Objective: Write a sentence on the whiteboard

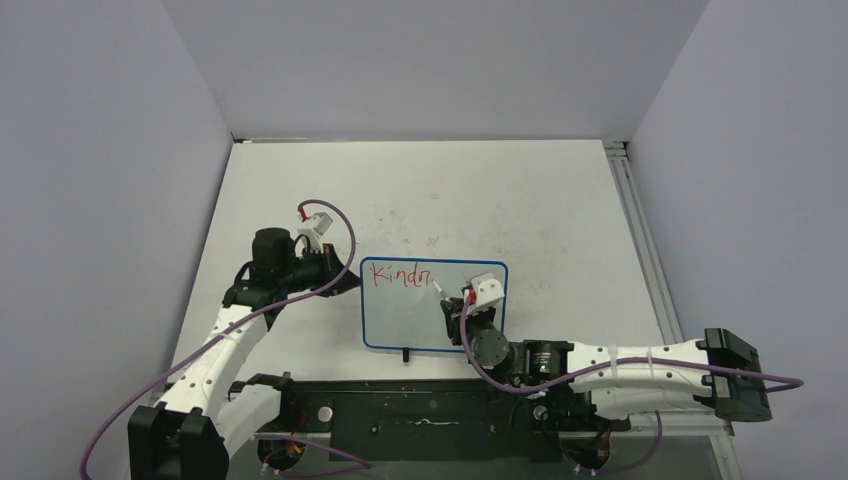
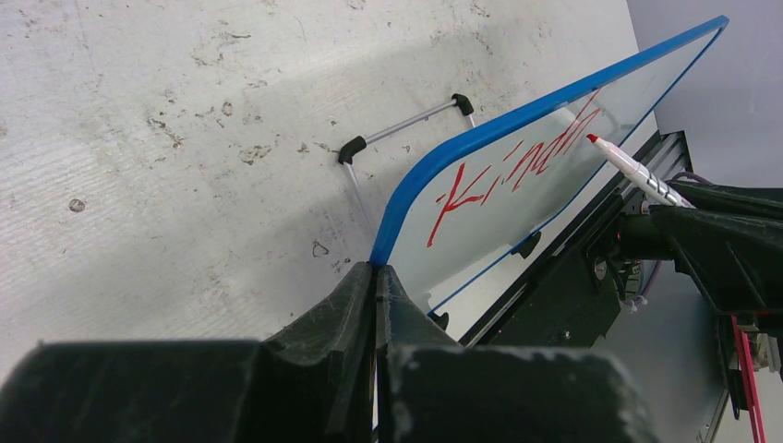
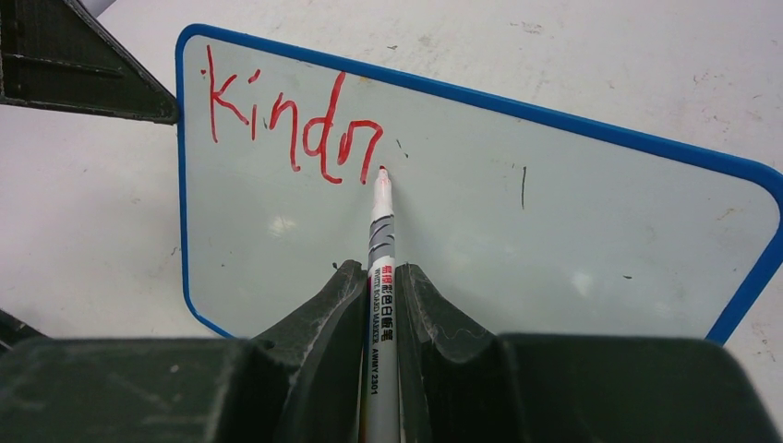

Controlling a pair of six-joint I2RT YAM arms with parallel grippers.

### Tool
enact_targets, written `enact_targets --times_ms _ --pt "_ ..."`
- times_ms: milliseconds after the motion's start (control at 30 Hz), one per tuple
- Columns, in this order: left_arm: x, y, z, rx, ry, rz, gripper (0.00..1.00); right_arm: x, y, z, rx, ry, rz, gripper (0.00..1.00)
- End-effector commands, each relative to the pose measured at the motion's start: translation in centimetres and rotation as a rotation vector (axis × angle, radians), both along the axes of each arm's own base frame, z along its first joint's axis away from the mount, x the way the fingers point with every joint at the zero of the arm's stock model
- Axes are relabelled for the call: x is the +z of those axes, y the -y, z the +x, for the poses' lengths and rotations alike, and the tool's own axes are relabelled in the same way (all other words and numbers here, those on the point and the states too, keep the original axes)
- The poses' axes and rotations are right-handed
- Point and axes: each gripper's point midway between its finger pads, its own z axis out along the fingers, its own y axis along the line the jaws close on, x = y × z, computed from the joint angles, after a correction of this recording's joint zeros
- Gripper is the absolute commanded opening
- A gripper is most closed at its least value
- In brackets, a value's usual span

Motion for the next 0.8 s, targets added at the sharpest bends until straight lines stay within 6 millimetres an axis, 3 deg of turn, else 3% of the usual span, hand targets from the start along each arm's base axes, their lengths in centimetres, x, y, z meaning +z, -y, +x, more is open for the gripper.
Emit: enact_targets --times_ms 0,767 --pt "1.9 0.8 0.0 -0.039 0.043 -0.024 0.00 1.7 0.0 0.8 -0.036 0.023 0.036 0.05" --pt "1.9 0.8 0.0 -0.039 0.045 -0.025 0.00 0.4 2.0 1.1 -0.093 -0.009 0.009 0.05"
